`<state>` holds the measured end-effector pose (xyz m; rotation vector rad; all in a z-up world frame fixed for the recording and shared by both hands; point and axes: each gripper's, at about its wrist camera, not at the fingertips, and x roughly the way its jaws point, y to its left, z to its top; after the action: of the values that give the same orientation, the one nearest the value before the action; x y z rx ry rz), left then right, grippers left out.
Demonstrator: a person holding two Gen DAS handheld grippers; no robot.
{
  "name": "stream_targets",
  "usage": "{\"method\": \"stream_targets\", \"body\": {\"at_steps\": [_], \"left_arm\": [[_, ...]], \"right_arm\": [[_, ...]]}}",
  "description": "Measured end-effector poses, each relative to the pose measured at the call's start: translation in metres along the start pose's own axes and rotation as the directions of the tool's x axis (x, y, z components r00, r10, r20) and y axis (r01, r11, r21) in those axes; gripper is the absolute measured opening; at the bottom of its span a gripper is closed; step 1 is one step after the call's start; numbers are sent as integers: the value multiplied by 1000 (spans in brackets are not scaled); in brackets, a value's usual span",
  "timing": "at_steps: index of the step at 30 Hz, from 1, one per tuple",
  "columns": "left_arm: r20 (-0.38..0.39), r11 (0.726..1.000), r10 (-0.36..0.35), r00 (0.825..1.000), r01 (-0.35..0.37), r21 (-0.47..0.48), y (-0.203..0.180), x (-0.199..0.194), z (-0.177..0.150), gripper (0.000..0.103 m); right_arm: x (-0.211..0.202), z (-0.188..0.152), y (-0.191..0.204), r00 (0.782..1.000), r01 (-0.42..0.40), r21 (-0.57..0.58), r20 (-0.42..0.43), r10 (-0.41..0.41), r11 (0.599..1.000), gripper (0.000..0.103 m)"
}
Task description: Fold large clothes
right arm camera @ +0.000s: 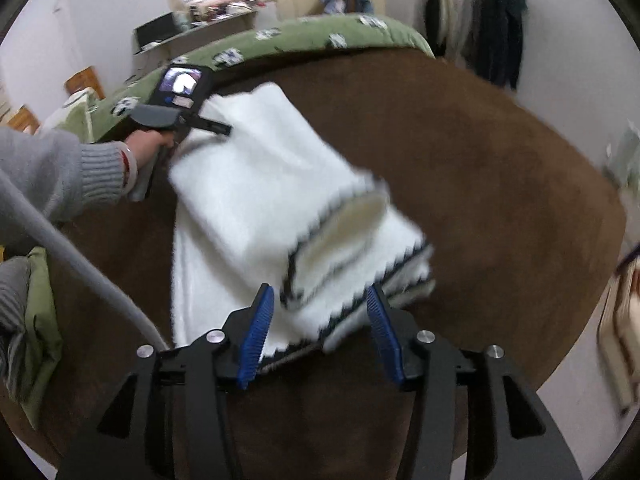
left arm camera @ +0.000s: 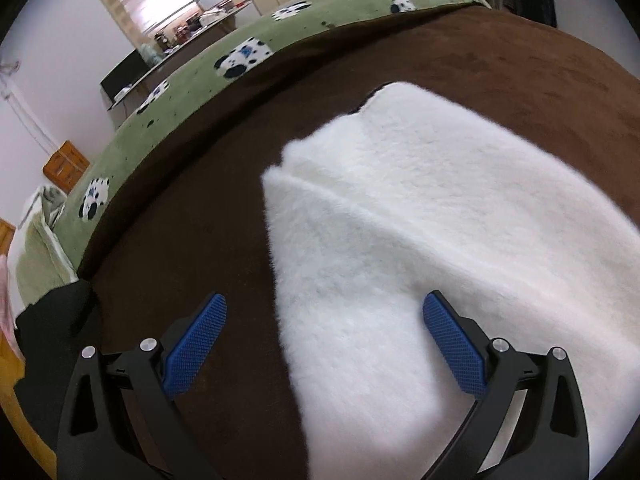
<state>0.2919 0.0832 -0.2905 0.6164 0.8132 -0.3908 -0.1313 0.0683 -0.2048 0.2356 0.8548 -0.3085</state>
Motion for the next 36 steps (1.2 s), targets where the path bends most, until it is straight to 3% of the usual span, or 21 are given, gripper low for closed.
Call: {"method": "stream_targets", "body": {"at_steps": [5, 8, 10, 13, 18, 28, 33, 35, 36], "left_arm": [[-10, 999, -35, 999, 35, 41, -12, -17, -5, 97], [-29, 998, -56, 998, 56, -17, -11, -14, -11, 97], [-36, 994, -83, 996, 80, -80, -7, -9, -15, 97], [-46, 979, -136, 990, 127, -162, 1, 2, -24, 98], [-24, 956, -187, 982, 177, -234, 4, 13, -39, 98], [40, 963, -132, 990, 137, -231, -1, 9, -46, 98], [18, 982, -55, 998, 57, -179, -9, -4, -37, 97], [18, 992, -25, 1000, 27, -120, -15, -15, -33, 97], [21, 995, -36, 999, 38, -96, -18, -24, -32, 97]], "right_arm": [[4, 41, 7, 995, -94, -117, 18, 97, 989, 49], [34, 54, 12, 990, -143, -175, -27, 141, 974, 47], [56, 51, 8, 989, -143, -213, -54, 135, 967, 36], [83, 42, -3, 988, -133, -244, -114, 108, 961, 30], [111, 15, -15, 981, -138, -306, -174, 87, 942, 32], [111, 4, -20, 987, -146, -318, -114, 115, 937, 32], [112, 10, -18, 985, -154, -325, -129, 118, 933, 34], [111, 16, -20, 980, -169, -321, -155, 125, 932, 42], [108, 22, -22, 976, -183, -305, -171, 135, 935, 58]]}}
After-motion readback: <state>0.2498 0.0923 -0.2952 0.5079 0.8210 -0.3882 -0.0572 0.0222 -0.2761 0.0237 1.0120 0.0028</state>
